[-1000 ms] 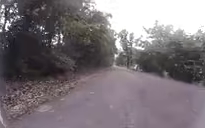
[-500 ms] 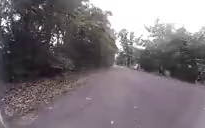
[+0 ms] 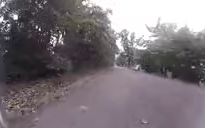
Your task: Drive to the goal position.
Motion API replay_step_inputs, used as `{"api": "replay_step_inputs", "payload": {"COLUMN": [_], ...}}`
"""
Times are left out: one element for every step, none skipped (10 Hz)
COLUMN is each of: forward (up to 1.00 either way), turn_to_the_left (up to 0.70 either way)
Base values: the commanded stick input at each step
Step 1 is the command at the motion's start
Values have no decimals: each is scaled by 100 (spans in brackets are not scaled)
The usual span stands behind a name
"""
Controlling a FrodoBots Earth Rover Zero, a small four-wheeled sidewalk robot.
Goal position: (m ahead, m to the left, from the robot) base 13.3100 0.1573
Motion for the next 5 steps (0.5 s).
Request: {"api": "replay_step_inputs", "payload": {"forward": [70, 70, 70, 70, 70], "turn_to_the_left": [-18, -19, -20, -19, -8]}}
